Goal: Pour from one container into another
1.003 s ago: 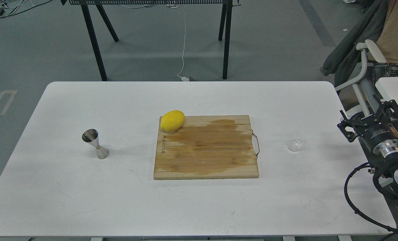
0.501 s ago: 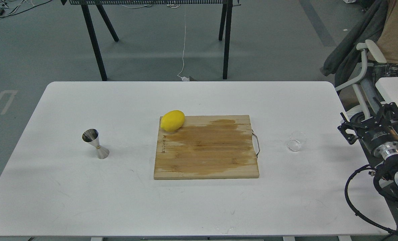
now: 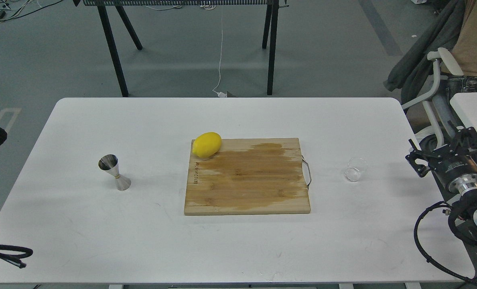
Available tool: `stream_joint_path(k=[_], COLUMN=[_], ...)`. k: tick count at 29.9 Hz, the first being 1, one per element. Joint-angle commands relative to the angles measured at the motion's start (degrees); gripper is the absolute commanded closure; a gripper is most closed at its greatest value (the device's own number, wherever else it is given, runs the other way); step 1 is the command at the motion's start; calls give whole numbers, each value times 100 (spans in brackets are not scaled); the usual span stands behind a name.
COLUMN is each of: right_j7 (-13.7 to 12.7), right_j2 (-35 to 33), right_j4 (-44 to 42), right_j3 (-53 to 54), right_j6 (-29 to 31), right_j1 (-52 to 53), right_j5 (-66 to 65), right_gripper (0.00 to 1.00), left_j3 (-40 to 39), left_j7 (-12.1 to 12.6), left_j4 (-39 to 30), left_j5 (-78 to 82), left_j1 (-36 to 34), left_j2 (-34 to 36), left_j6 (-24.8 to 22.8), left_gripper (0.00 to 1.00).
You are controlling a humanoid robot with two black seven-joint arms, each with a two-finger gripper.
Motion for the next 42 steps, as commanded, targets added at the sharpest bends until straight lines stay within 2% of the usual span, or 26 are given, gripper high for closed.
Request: stream_joint_path(k=[1, 6, 9, 13, 17, 27, 31, 42], right_j7=[-2, -2, -2, 42, 51, 51, 51, 51], right_j2=[-42, -42, -42, -42, -42, -51, -51, -42], right_j4=[-8, -26, -17, -26, -43, -87, -114, -131], right_j3=[8, -1, -1, -1, -1, 8, 8, -1], right_j6=[0, 0, 0, 0, 0, 0, 0, 0], right_j1=[-34, -43, -52, -87, -122, -219, -236, -289], right_j5=[-7, -7, -7, -7, -7, -7, -7, -7], right_gripper=[0, 0, 0, 0, 0, 0, 0, 0], left_j3=[458, 2250, 2832, 2983, 3536, 5056, 5180, 5708], left_j7=[1, 1, 1, 1, 1, 1, 1, 1], left_j4=[13, 75, 232, 873, 1664, 1912, 2403, 4239], left_j5=[36, 124, 150, 142, 115, 106, 1, -1106], left_j1=[10, 264, 449, 599, 880, 1355, 1679, 3691], left_j2=[-52, -51, -52, -314, -675, -702, -763, -781], left_j6=[2, 2, 2, 2, 2, 103, 209, 1034], left_gripper=[0, 0, 0, 0, 0, 0, 0, 0])
